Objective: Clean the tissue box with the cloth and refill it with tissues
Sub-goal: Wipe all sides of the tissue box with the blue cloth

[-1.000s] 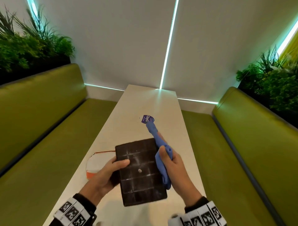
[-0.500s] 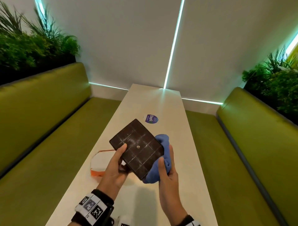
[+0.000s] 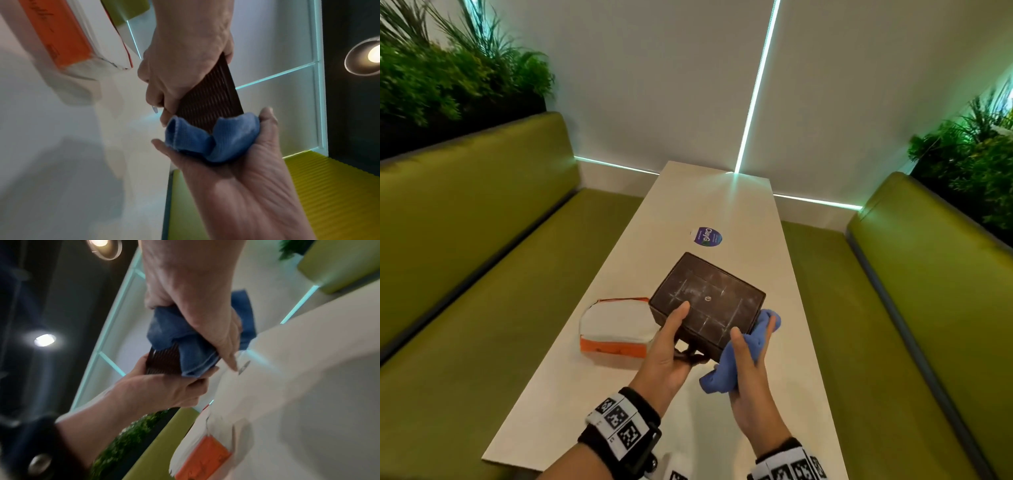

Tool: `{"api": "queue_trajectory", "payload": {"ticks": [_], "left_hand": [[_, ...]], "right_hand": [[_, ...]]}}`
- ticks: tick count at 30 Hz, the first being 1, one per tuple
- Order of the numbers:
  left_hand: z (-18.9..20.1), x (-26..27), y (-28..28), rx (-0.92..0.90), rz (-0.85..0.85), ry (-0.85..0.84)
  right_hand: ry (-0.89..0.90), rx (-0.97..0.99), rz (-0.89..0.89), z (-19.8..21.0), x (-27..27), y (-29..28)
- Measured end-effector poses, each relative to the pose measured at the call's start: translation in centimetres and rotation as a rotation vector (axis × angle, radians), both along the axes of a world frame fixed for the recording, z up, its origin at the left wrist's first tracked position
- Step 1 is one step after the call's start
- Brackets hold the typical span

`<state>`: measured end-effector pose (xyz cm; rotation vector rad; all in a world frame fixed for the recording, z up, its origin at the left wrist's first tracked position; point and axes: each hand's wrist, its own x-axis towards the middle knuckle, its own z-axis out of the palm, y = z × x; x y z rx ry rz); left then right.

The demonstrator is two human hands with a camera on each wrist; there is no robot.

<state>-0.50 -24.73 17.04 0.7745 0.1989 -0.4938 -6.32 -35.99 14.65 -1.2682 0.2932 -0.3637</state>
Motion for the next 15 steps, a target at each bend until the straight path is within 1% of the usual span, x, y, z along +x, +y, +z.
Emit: {"api": "queue_trajectory", "payload": {"ticks": [1,3,6,10,12,14,15], "left_hand": [[0.0,-0.2,-0.2,0.025,-0.026,-0.007],[-0.1,-0.7,-0.3,0.099,-0.106,-0.035],[-1.5,-0.8,0.5,0.293,-0.200,-0.070],[-5.2,0.6,3.8,0.546,-0.405,-0.240],[-6.9,1.6,5.3,0.684,-0.525,-0.345],[-8.2,2.4,6.2,0.749,-0.643,-0.445],[-8.4,2.6,6.4,0.749,-0.686,-0.485]], "right_hand": [[-0.012,0.042,0.020,-0.3,0.0,-0.6],[0.033,0.076,0.034,-1.1,-0.4,-1.6],[0.105,0.132,0.045,-2.2,-1.3,-3.1],[0.201,0.276,0.171,-2.8,-3.1,-5.6],[0.281,0.300,0.214,-3.5,-3.5,-6.7],[0.353,0.274,0.229,-3.9,-3.2,-6.6],[0.366,0.258,0.243,-4.0,-2.9,-6.4]]}}
